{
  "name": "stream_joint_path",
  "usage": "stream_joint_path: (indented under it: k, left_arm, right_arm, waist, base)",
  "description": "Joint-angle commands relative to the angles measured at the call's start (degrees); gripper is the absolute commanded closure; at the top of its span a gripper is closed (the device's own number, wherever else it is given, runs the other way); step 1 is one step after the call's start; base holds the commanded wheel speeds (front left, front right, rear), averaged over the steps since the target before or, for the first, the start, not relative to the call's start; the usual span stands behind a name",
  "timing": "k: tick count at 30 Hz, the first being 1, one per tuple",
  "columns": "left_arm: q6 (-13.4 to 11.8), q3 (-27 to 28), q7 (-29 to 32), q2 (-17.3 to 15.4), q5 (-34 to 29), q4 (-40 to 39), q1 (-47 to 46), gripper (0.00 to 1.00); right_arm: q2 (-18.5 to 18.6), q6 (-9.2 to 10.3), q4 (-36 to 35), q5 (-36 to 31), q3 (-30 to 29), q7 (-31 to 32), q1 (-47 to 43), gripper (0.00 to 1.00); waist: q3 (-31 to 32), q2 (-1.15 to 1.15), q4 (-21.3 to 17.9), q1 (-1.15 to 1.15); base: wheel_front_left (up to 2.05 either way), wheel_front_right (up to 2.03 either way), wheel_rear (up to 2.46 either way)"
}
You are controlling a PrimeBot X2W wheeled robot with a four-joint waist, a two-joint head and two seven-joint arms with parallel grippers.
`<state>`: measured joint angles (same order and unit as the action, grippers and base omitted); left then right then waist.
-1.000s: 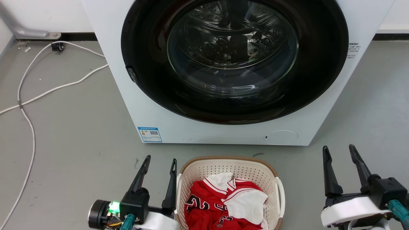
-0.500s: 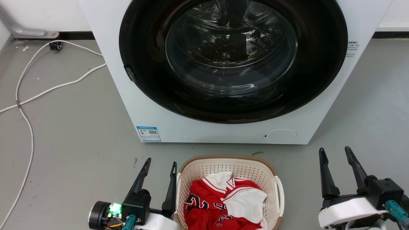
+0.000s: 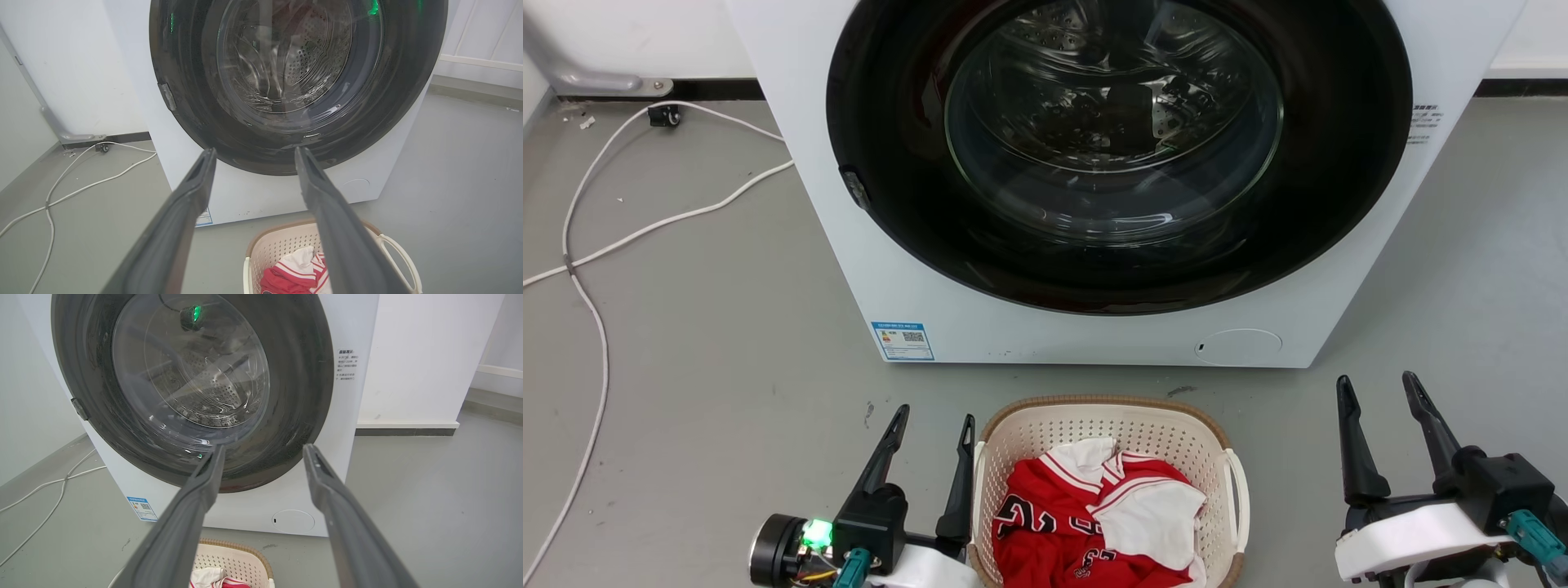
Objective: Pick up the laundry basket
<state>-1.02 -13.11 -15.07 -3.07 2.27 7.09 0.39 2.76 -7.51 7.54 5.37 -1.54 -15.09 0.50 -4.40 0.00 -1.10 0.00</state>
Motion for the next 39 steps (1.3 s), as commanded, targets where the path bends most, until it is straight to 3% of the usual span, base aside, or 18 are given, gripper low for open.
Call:
stream_joint_path:
  k: [1, 9, 22, 30, 31, 39]
  left_arm:
    - [0.17, 0.00, -0.16, 0.06, -0.16, -0.05, -0.03, 0.00]
    - [0.73, 0.28, -0.16, 0.16, 0.07, 0.44, -0.99, 0.00]
    - [3.00, 2.45, -0.15, -0.58, -1.22, 4.47, -8.72, 0.00]
    - [4.86, 2.19, -0.16, -1.96, -1.85, 12.52, -17.72, 0.00]
    - [5.45, 2.18, -0.15, -2.96, -2.04, 16.42, -21.21, 0.00]
    - [6.92, 0.03, -0.15, -5.33, -2.93, 27.57, -29.24, 0.00]
  right_arm:
    - [0.22, 0.04, -0.23, 0.45, 0.02, -0.12, 0.52, 0.00]
    - [0.22, 0.04, -0.23, 0.14, -0.56, -0.12, 1.41, 0.00]
    - [0.19, 0.03, 1.91, 0.40, 0.61, -0.12, 8.64, 0.00]
    - [0.17, 0.04, 8.06, 0.03, 1.69, -0.10, 15.16, 0.00]
    - [0.16, 0.04, 12.56, 1.68, 1.61, -0.10, 17.60, 0.00]
    - [0.14, 0.04, 24.53, 0.34, 2.32, -0.10, 24.56, 0.00]
  waist:
    - [-0.10, 0.00, 0.01, 0.00]
    - [-2.47, 0.00, -0.18, 0.00]
    - [-16.09, 0.00, -2.48, 0.00]
    - [-26.04, 0.00, -3.03, 0.00]
    - [-29.11, 0.00, -3.12, 0.00]
    - [-34.30, 0.00, -2.67, 0.00]
  base:
    - [0.00, 0.00, 0.00]
    - [0.00, 0.00, 0.00]
    - [0.00, 0.00, 0.00]
    - [0.00, 0.00, 0.00]
    - [0.00, 0.00, 0.00]
    - [0.00, 0.00, 0.00]
